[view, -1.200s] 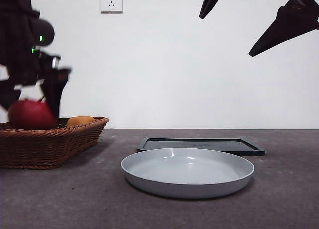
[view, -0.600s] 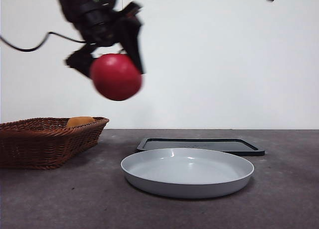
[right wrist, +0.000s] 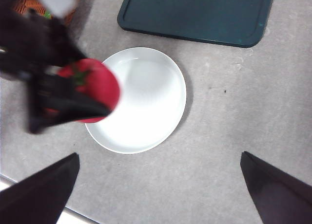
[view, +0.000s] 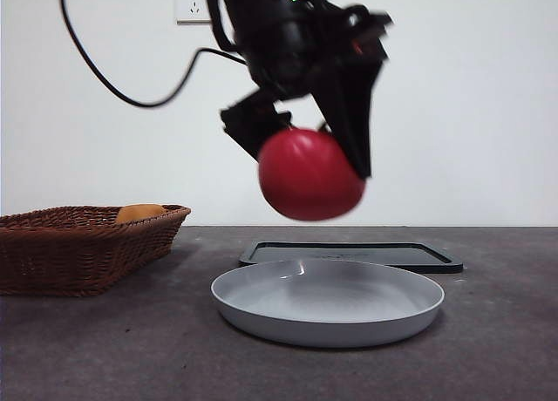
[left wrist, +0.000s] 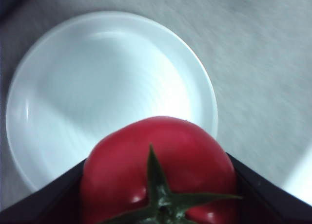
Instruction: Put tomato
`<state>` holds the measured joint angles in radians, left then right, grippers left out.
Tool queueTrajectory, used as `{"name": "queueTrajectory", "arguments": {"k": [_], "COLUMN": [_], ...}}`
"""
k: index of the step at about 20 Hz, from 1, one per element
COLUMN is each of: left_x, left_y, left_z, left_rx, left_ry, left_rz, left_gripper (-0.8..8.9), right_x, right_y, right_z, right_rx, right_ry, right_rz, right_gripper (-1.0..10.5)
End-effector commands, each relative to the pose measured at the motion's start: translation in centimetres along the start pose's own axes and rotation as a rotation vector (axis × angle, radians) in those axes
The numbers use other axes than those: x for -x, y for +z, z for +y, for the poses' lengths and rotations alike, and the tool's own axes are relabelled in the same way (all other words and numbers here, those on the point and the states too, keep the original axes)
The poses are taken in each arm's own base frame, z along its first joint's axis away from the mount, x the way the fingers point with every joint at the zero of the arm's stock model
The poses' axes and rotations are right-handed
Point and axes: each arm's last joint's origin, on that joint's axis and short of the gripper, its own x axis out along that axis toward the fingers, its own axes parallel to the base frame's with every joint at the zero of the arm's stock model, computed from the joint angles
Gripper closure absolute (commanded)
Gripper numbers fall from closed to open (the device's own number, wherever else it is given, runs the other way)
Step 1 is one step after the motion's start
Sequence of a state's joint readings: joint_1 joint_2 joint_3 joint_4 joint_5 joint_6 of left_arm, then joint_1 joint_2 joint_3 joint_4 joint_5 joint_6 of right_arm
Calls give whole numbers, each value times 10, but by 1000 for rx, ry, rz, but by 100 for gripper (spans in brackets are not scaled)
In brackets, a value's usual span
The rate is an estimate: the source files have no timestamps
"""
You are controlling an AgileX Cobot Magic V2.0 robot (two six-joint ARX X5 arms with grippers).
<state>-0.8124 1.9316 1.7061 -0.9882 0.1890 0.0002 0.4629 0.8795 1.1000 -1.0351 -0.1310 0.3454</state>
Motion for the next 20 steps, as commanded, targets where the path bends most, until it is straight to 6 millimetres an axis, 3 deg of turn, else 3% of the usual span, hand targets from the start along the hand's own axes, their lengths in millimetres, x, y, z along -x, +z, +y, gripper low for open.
{"name": "queueTrajectory", "arguments": {"k": [1, 9, 19, 20], "left_x": [-25, -71, -73, -73], "left_y": [7, 9, 8, 8], "left_z": [0, 10, 12, 12], "left_rx": [1, 15, 12, 13], "left_ry": [5, 40, 82, 82], "left_rz": [10, 68, 73, 73], "left_gripper": [605, 605, 579, 481], "right_x": [3, 3, 3, 3], "right_y": [4, 4, 4, 4], "right_z": [3, 3, 3, 3], "right_rx": [-4, -4, -8, -8], "right_ry": [7, 9, 9, 9], "right_rz": [-17, -20, -20, -20], "right_gripper": [380, 380, 380, 380]}}
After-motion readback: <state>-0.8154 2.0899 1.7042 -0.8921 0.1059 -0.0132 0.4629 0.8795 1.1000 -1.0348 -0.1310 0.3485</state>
